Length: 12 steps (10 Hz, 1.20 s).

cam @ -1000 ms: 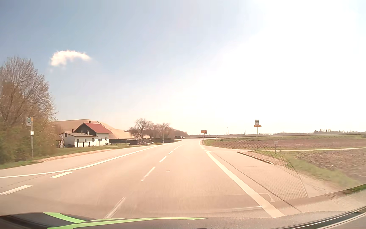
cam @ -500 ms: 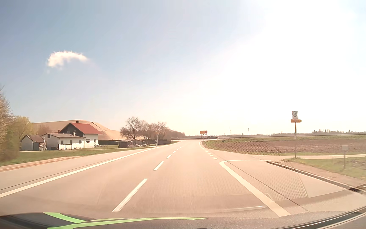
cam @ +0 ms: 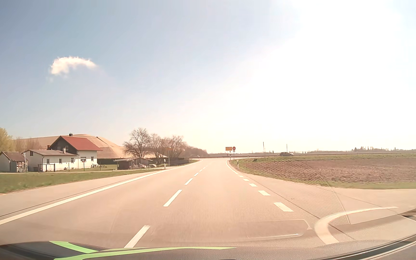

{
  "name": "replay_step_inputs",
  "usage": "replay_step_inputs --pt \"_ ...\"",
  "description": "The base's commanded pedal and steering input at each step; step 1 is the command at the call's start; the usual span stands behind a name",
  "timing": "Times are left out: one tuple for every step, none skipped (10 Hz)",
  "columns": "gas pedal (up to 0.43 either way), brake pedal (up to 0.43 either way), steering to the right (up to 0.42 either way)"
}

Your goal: Follow the waypoints while adhering to traffic rules and regulations

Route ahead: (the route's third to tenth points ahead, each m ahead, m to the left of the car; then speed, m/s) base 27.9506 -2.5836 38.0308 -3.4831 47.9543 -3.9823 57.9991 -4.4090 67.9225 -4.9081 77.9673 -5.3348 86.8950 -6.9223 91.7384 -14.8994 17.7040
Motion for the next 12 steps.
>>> replay_step_inputs --pt "0.000 0.128 0.008" --pt "0.000 0.152 0.008" --pt "0.000 0.171 0.008" --pt "0.000 0.189 0.008" --pt "0.000 0.201 0.008" --pt "0.000 0.207 0.008" --pt "0.000 0.213 0.008" --pt "0.000 0.213 0.007" --pt "0.000 0.220 0.007" --pt "0.000 0.226 0.007" --pt "0.000 0.226 0.007" --pt "0.000 0.232 0.007"
